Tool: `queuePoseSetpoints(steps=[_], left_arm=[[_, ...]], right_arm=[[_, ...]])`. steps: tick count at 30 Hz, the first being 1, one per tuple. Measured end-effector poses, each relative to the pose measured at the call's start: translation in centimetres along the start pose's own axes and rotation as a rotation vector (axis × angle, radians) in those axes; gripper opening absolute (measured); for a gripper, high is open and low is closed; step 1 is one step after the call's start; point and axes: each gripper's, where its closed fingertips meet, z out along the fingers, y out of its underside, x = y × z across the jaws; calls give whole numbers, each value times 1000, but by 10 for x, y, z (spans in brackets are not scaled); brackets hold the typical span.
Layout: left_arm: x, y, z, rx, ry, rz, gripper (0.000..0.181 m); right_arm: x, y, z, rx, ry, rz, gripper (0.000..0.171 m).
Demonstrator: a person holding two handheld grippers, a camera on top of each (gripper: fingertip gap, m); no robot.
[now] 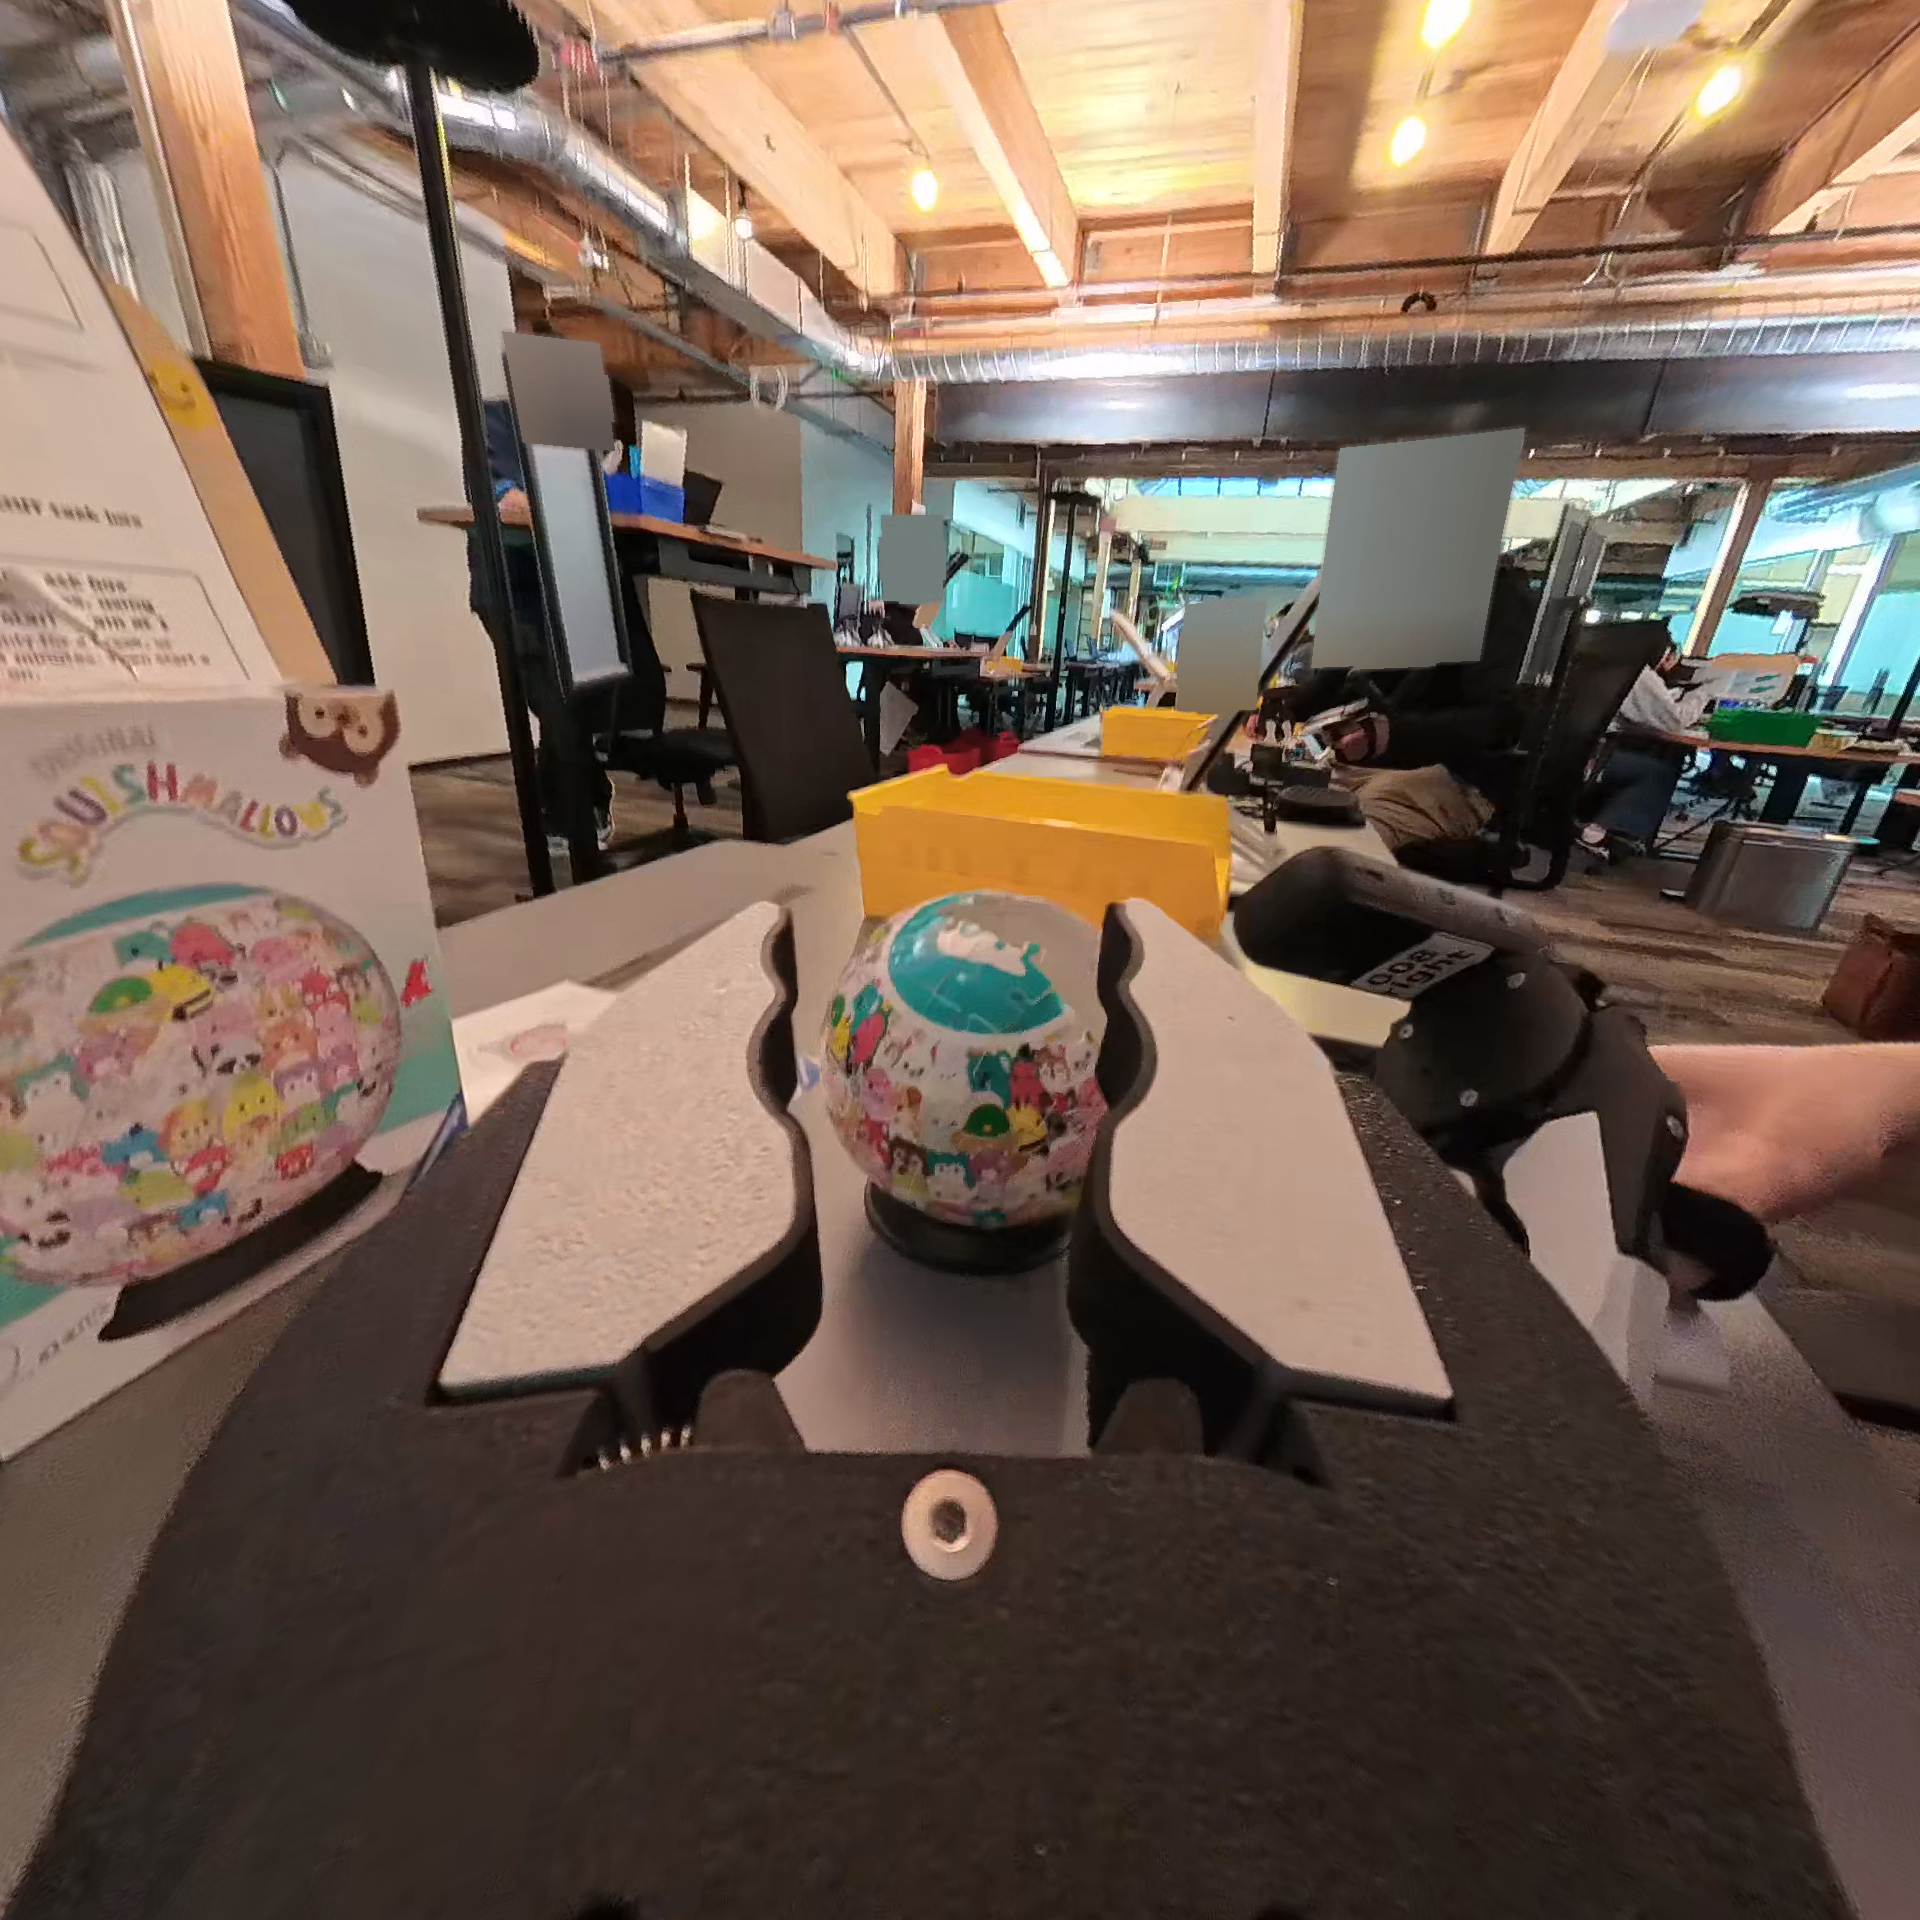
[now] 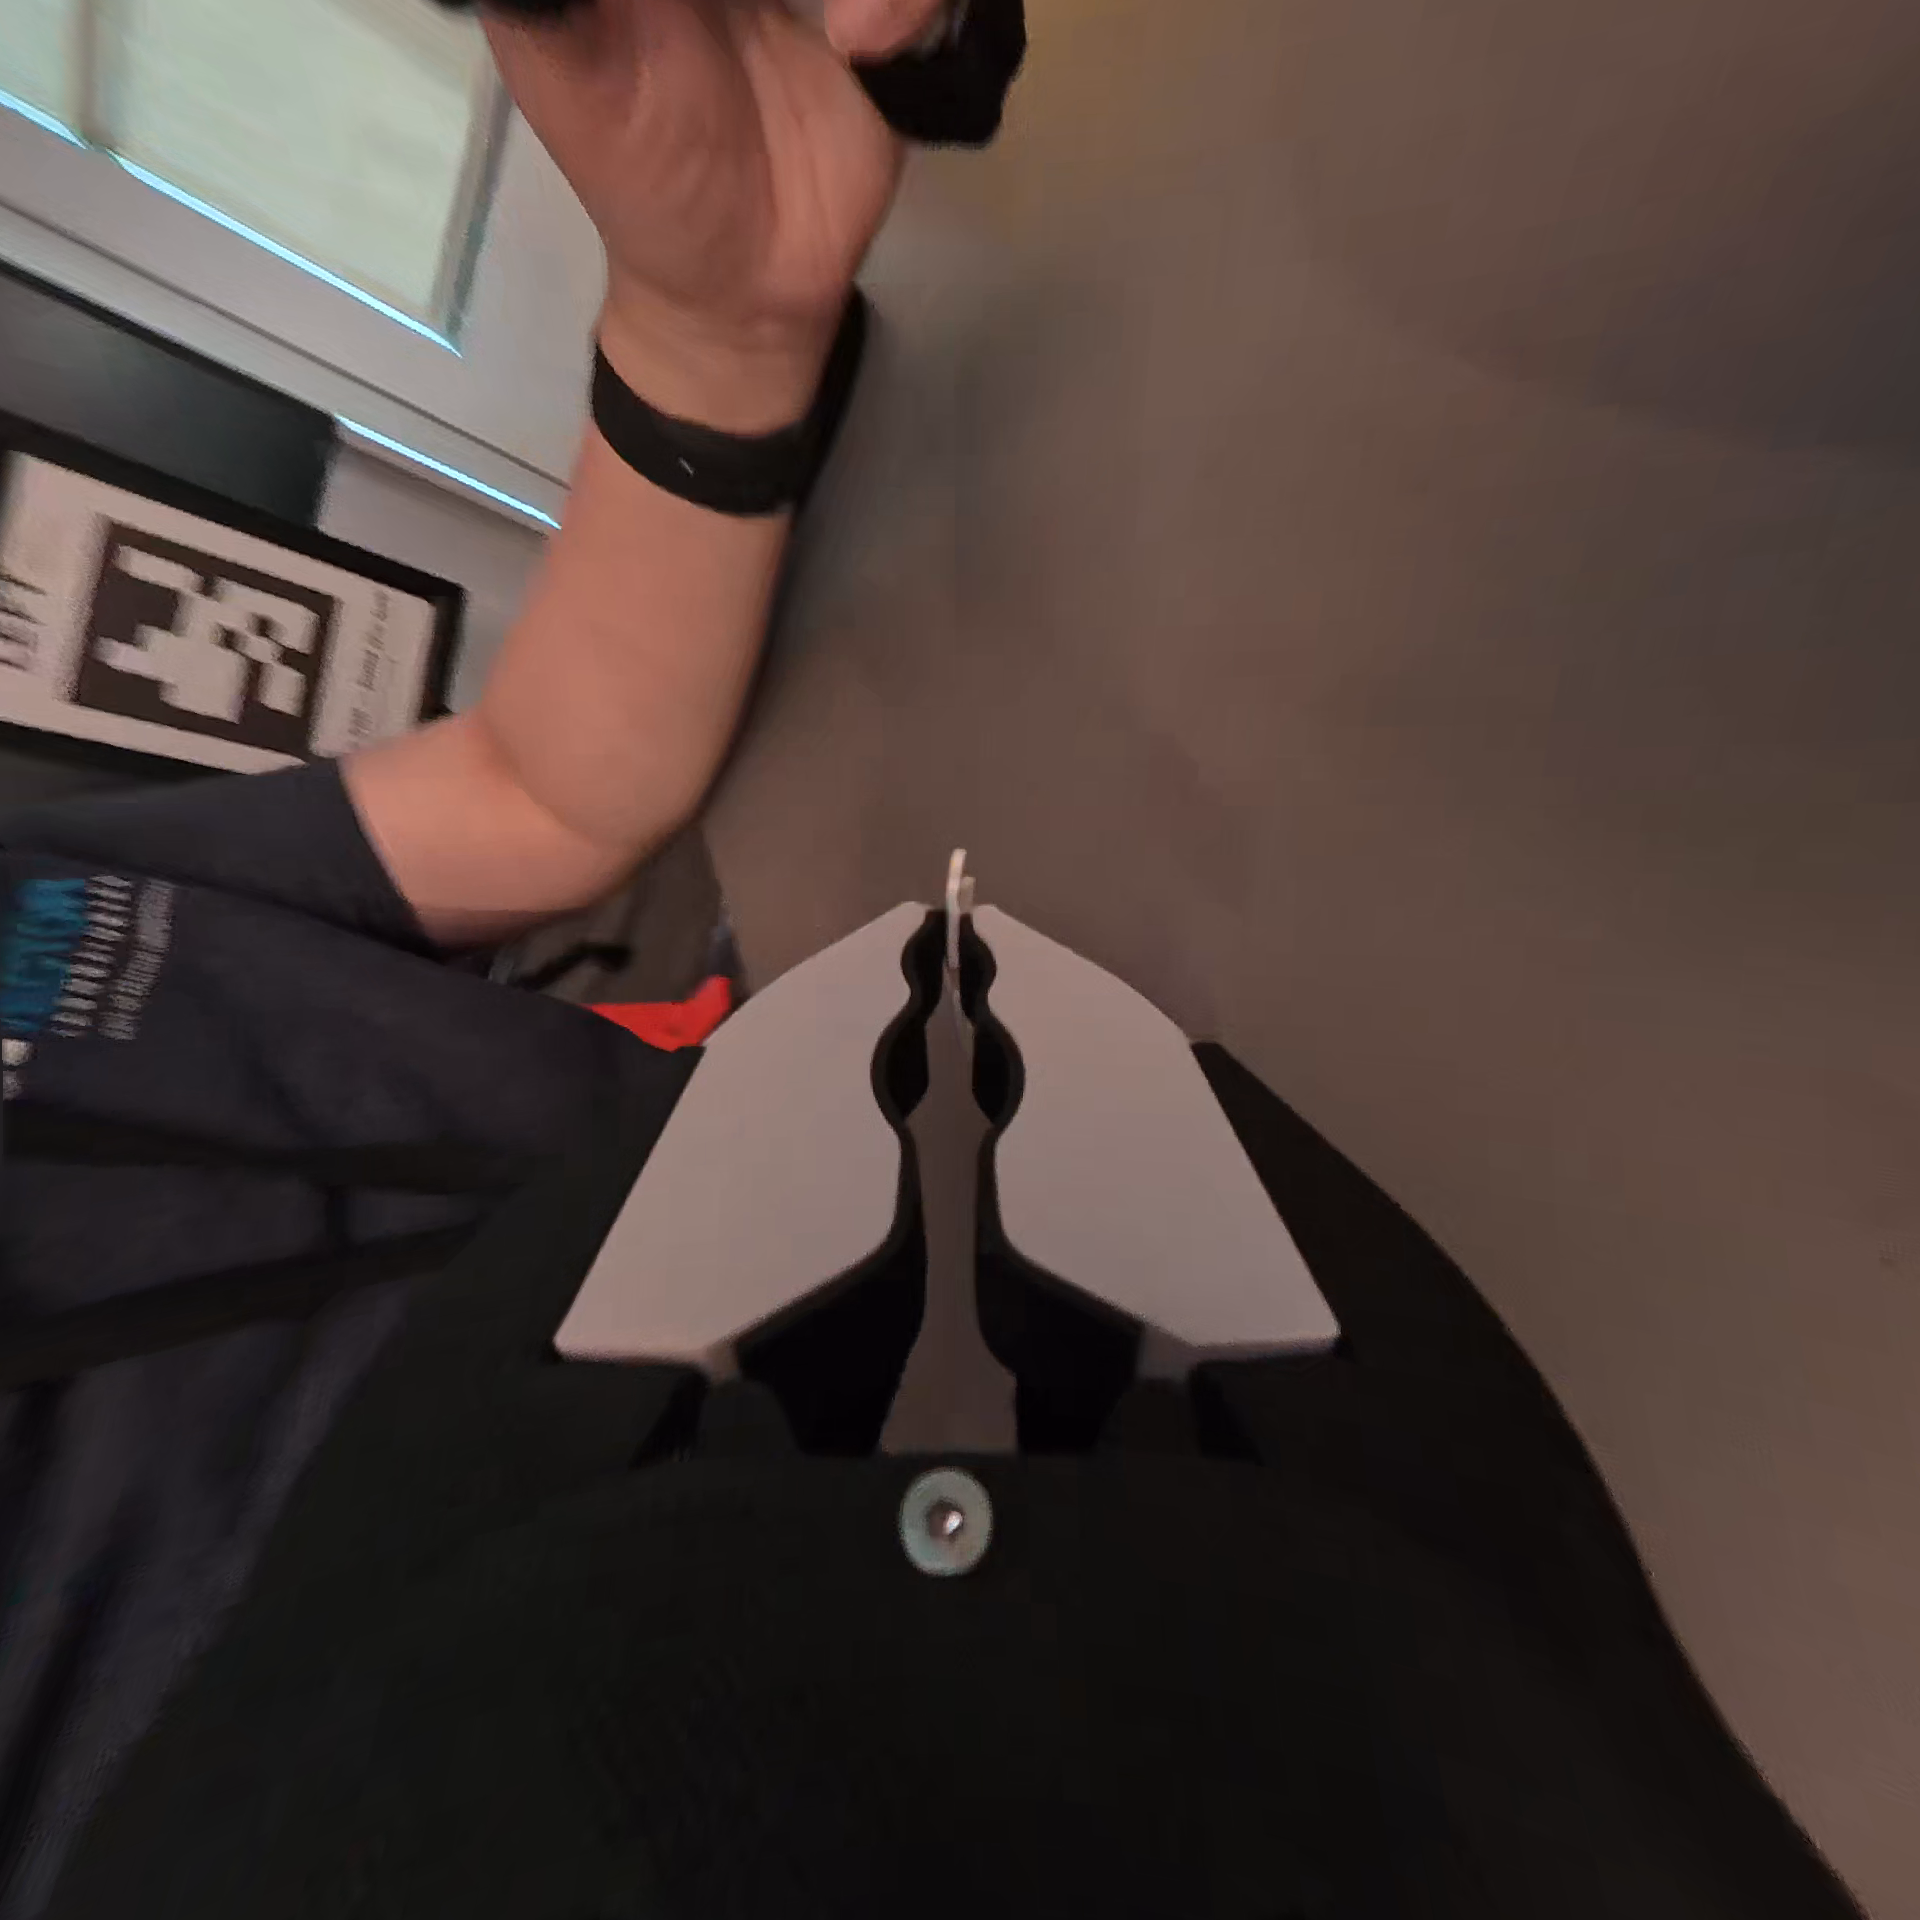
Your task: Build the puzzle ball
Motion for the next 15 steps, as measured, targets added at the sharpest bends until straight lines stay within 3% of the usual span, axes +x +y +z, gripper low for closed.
queuePoseSetpoints(steps=[4,7,9,13,15], left_arm=[[-3,20,2,-80,22,-43,56],[-4,30,5,-112,41,-64,56],[-1,39,7,-157,67,-64,57],[2,59,14,-251,91,24,68],[-7,71,20,-307,86,84,76]], right_arm=[[34,6,4,-54,238,-221,10],[35,2,5,-35,233,-261,15],[35,-4,1,-4,250,-282,34],[33,-28,-40,146,344,-428,50],[50,-43,-80,230,516,-514,52]])
